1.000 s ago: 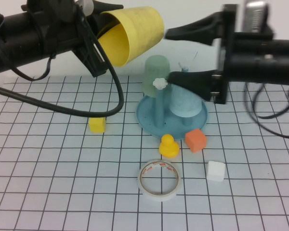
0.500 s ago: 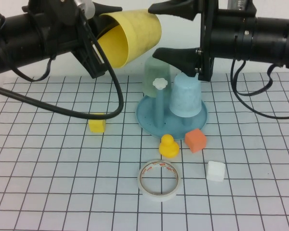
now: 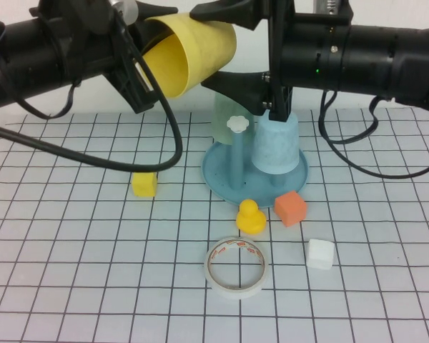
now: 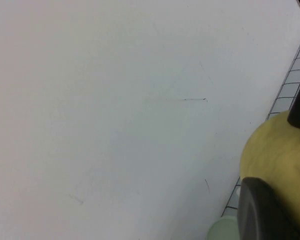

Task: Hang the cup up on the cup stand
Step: Adjust the cup with two arms

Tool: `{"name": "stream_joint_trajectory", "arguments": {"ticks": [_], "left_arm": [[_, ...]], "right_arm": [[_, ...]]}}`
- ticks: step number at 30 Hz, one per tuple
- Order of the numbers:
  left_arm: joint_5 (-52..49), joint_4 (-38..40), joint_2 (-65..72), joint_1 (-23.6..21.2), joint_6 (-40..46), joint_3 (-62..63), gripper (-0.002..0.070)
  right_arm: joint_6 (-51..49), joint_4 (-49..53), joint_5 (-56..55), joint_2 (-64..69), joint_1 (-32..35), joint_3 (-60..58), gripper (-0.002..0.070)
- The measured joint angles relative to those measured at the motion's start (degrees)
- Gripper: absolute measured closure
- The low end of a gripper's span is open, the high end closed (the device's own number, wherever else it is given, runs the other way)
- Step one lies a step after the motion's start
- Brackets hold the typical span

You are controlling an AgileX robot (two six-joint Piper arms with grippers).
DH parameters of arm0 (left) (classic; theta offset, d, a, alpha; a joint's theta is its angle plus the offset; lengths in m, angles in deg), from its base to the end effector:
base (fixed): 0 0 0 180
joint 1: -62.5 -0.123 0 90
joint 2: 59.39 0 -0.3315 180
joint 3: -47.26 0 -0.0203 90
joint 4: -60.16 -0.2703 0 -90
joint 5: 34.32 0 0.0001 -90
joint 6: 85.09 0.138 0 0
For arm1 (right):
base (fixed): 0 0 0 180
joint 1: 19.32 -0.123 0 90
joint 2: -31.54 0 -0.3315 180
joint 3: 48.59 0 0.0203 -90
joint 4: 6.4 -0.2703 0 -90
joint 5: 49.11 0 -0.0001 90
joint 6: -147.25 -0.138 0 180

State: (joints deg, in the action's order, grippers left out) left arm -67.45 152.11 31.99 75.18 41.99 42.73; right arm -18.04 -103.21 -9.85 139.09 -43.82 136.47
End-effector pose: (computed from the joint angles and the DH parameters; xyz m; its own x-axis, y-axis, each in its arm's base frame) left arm 0.3679 -0.1601 0.4374 0.3428 0.4123 -0.8441 0.6325 0.5631 0.5319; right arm 0.3960 0.2759 0.3875 -0.8968 0.4416 -0.0271 0.0174 0.0964 0.9952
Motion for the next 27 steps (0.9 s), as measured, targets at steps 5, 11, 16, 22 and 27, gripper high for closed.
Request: {"name": "stream_joint_trajectory", "arguments": {"ticks": [5, 11, 16, 22, 27], "left_arm": [[0.1, 0.6, 0.0, 0.0, -0.2, 0.0, 0.0669], [-0.5, 0.8, 0.0, 0.0, -1.4, 0.0, 0.0668], [-0.8, 0.8, 0.0, 0.0, -2.7, 0.0, 0.0668], [-1.2, 0.3, 0.0, -0.2, -3.1, 0.0, 0.0666], [-1.2, 0.1, 0.0, -0.3, -4.1, 0.0, 0.0666]], "right_arm": [[-0.1, 0.1, -1.9, 0.0, -0.1, 0.6, 0.0043], [-0.1, 0.1, -3.2, 0.0, -0.3, 0.7, 0.0042], [-0.1, 0.1, -3.7, 0.0, -0.3, 0.7, 0.0041], [-0.1, 0.1, -3.8, 0.0, -0.4, 0.7, 0.0073], [0.0, 0.1, -3.7, 0.0, -0.4, 0.7, 0.0073]]}}
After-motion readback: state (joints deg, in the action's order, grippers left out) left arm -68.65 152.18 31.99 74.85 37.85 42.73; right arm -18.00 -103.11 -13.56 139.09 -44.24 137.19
